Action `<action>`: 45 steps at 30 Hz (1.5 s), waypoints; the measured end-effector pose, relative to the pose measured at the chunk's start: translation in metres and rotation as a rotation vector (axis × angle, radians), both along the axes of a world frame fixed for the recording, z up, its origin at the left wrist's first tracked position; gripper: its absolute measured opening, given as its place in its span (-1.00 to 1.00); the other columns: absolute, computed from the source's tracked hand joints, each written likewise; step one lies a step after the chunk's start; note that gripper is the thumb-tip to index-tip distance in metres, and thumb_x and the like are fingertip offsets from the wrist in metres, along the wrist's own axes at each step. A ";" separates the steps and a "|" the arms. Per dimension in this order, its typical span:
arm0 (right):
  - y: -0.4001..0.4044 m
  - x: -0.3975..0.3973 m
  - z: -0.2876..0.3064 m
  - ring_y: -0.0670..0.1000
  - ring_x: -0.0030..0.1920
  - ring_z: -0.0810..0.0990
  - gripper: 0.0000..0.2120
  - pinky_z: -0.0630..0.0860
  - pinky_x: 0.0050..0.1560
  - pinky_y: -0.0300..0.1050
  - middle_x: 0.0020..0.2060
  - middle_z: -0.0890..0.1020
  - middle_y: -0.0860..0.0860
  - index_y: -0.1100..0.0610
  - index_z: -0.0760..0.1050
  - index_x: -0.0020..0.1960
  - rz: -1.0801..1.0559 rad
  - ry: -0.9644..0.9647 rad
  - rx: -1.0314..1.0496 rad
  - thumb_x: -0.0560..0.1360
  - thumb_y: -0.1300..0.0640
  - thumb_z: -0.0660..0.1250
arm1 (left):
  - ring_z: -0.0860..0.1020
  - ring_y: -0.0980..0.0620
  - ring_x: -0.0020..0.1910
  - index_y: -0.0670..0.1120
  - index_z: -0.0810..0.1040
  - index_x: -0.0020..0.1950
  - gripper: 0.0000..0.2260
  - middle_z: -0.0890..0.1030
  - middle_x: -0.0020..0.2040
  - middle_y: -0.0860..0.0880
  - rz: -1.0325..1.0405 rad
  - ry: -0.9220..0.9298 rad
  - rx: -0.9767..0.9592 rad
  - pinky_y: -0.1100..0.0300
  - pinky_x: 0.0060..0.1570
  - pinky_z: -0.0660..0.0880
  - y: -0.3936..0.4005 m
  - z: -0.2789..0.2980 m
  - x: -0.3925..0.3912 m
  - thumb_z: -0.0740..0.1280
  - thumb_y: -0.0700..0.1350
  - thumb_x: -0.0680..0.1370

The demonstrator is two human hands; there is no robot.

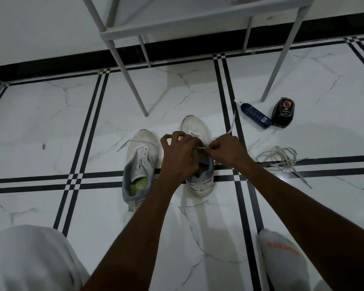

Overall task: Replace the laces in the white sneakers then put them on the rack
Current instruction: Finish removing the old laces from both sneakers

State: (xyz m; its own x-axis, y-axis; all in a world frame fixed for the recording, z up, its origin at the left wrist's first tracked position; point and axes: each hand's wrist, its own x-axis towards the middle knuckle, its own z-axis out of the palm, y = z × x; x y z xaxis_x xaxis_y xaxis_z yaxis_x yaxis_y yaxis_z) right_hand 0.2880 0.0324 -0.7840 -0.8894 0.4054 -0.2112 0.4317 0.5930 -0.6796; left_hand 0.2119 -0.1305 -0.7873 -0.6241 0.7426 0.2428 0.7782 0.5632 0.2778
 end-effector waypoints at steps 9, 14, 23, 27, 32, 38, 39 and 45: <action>0.004 0.003 -0.004 -0.06 -0.43 0.65 -0.70 0.50 -0.43 -0.37 -0.40 0.67 0.09 0.22 0.67 -0.28 -0.064 -0.031 -0.111 0.50 0.02 0.46 | 0.57 -0.06 0.06 0.00 0.56 -0.09 -0.94 0.62 -0.01 -0.01 0.762 -0.231 0.590 -0.09 0.16 0.47 -0.008 0.009 -0.032 0.33 -0.04 0.56; 0.000 0.003 0.000 0.06 -0.34 0.70 -0.75 0.68 -0.19 0.06 -0.33 0.71 0.13 0.21 0.71 -0.21 -0.091 -0.020 -0.142 0.46 0.02 0.48 | 0.46 -0.10 0.21 -0.05 0.47 0.23 -0.68 0.57 0.18 -0.05 0.729 -0.266 0.474 0.00 0.09 0.40 -0.019 0.017 -0.032 0.38 -0.14 0.49; 0.000 0.003 0.003 0.09 -0.32 0.71 -0.63 0.68 -0.17 0.05 -0.30 0.71 0.16 0.25 0.70 -0.21 -0.062 -0.061 -0.161 0.47 -0.08 0.48 | 0.30 -0.16 0.33 -0.05 0.64 0.05 -0.80 0.51 0.26 -0.01 0.119 0.147 -0.072 -0.17 0.20 0.29 0.018 -0.009 -0.007 0.42 -0.18 0.44; 0.003 0.004 0.000 0.08 -0.38 0.69 -0.62 0.68 -0.24 0.11 -0.42 0.66 0.15 0.25 0.63 -0.36 -0.111 -0.060 -0.144 0.42 -0.05 0.51 | 0.39 -0.16 0.27 -0.09 0.56 0.11 -0.85 0.49 0.19 -0.10 0.887 -0.186 0.326 -0.17 0.12 0.46 -0.005 0.020 -0.046 0.27 -0.23 0.57; 0.001 0.002 0.002 0.12 -0.37 0.68 -0.54 0.66 -0.26 0.09 -0.41 0.66 0.19 0.31 0.62 -0.34 -0.098 -0.076 -0.107 0.41 -0.12 0.47 | 0.39 -0.20 0.27 -0.18 0.46 0.30 -0.64 0.42 0.29 -0.19 0.785 -0.311 0.456 -0.09 0.22 0.41 -0.016 0.011 -0.039 0.41 -0.11 0.56; -0.008 -0.008 0.007 0.07 -0.05 0.62 -0.67 0.60 -0.05 0.01 -0.16 0.66 0.08 0.20 0.59 -0.03 -0.016 -0.059 0.141 0.48 -0.09 0.41 | 0.52 0.04 -0.12 -0.03 0.45 0.03 -0.75 0.53 -0.08 0.03 0.340 -0.390 0.408 0.10 -0.13 0.52 -0.006 -0.017 0.021 0.49 -0.03 0.50; -0.008 -0.008 0.006 0.07 -0.03 0.61 -0.71 0.59 -0.02 0.02 -0.13 0.66 0.08 0.16 0.55 0.06 0.003 -0.040 0.145 0.48 -0.04 0.41 | 0.54 0.04 -0.16 -0.04 0.47 -0.01 -0.82 0.56 -0.13 0.02 0.348 -0.406 0.412 0.02 -0.15 0.55 -0.007 -0.022 0.023 0.46 -0.09 0.52; 0.003 -0.005 0.002 0.21 -0.15 0.65 -0.60 0.65 -0.18 0.13 -0.06 0.57 0.21 0.05 0.46 0.17 -0.014 0.064 -0.068 0.40 0.33 0.43 | 0.60 0.28 -0.25 -0.16 0.63 -0.10 -0.94 0.66 -0.22 0.02 0.463 -0.588 0.540 0.39 -0.25 0.51 -0.017 -0.018 0.011 0.46 -0.18 0.54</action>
